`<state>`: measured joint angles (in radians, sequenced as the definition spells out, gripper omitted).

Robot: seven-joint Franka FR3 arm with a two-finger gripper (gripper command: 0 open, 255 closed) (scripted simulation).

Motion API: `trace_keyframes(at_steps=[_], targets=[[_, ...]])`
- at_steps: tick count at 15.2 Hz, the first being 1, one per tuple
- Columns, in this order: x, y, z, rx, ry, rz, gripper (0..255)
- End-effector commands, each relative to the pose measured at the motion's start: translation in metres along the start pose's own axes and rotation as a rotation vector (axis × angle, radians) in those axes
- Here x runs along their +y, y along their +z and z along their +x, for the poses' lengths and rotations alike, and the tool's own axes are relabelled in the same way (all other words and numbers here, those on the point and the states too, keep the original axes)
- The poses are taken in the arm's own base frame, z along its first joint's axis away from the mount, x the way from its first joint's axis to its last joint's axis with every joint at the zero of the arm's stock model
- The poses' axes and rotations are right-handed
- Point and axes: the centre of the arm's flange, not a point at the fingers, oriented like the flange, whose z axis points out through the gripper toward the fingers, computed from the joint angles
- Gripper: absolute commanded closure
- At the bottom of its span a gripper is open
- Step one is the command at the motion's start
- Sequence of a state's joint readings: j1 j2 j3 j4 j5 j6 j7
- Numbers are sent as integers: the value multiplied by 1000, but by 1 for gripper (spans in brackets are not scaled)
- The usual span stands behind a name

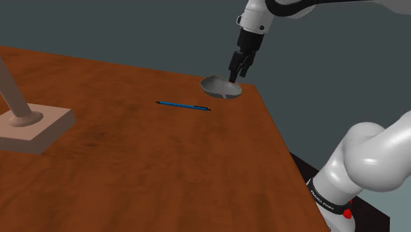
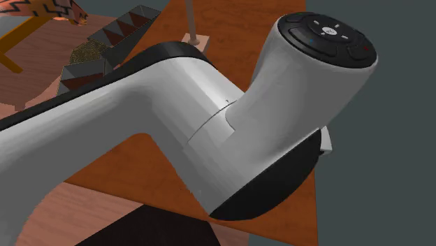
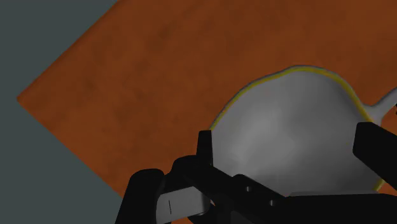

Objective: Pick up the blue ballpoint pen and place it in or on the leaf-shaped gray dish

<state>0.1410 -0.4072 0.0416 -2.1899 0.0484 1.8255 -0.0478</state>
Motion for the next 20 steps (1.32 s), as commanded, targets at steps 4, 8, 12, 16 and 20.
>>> trace_keyframes(at_steps=[4,8,12,16,20], targets=[[-46,10,44,10,-156,10,0],[-87,19,73,17,-280,18,0],[-132,27,96,24,-404,26,0],[-180,35,114,31,-527,34,0],[-199,48,119,34,-574,37,0]])
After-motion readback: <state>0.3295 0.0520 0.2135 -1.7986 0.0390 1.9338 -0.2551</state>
